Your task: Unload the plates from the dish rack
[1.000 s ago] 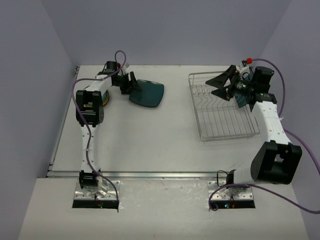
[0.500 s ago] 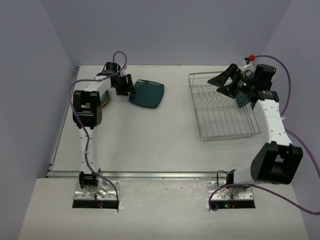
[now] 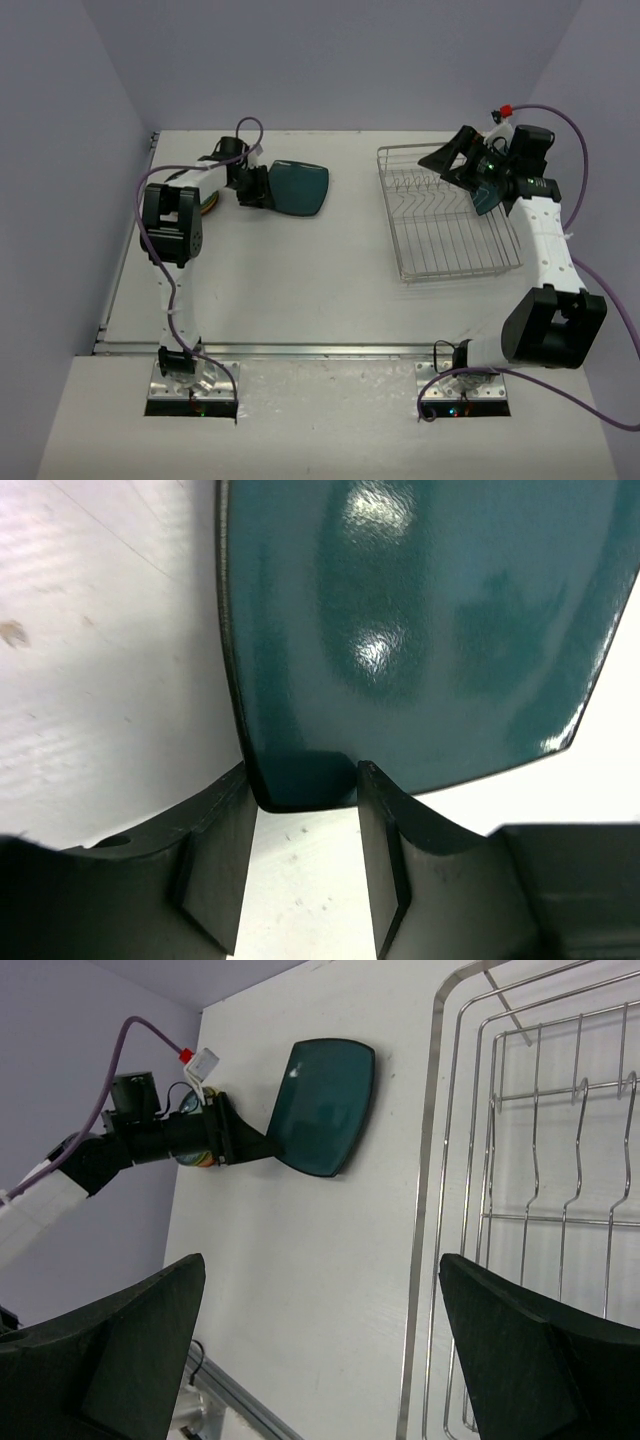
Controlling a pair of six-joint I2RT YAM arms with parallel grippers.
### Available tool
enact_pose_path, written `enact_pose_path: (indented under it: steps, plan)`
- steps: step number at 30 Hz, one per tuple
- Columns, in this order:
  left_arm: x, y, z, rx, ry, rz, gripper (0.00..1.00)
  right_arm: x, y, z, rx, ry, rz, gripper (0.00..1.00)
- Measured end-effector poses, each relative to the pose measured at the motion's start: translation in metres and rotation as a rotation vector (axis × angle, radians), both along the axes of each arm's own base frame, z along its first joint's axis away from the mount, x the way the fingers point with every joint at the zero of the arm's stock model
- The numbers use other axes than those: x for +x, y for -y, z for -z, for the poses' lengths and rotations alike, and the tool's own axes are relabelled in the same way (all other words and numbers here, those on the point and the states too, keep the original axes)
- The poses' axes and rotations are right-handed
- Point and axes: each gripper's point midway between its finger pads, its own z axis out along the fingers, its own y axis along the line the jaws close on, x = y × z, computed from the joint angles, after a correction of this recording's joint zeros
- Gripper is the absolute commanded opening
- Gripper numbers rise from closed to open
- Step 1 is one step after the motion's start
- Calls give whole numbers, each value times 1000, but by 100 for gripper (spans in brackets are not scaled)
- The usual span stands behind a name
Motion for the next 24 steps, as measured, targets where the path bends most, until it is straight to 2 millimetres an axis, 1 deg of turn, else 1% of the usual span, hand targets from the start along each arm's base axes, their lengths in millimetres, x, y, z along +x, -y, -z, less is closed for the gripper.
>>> enact_pose_path:
  steps: [3, 6, 8, 9, 10, 11, 12, 15, 17, 20, 22, 24]
  plan:
    - [-7, 4, -2, -1, -7, 8, 39, 1, 3, 0, -22, 10, 6, 99]
    - [-12, 5, -5, -4, -8, 10, 50, 4, 8, -2, -60, 24, 22, 99]
    - [-16, 6, -11, -3, 1, 12, 57, 8, 16, -4, -114, 42, 50, 99]
    - [-18, 6, -17, -2, 11, 15, 67, 12, 23, -7, -153, 56, 72, 99]
    - [-19, 5, -24, 0, 23, 15, 79, 15, 29, -12, -192, 74, 92, 98]
    - [-20, 5, -33, 2, 41, 15, 86, 19, 36, -18, -235, 95, 113, 98]
    - [-18, 4, -45, 8, 72, 16, 92, 23, 45, -26, -293, 120, 138, 97]
    - [-13, 0, -87, 35, 180, 11, 100, 37, 73, -49, -462, 184, 209, 95]
    - [-11, -5, -120, 67, 267, 5, 100, 46, 94, -62, -586, 208, 248, 94]
    - [-14, -11, -174, 129, 412, 2, 100, 68, 125, -71, -781, 206, 276, 93]
    - [-19, -9, -210, 162, 514, 10, 100, 79, 143, -62, -890, 166, 264, 93]
    - [-27, -2, -240, 182, 604, 26, 100, 88, 157, -42, -978, 106, 237, 93]
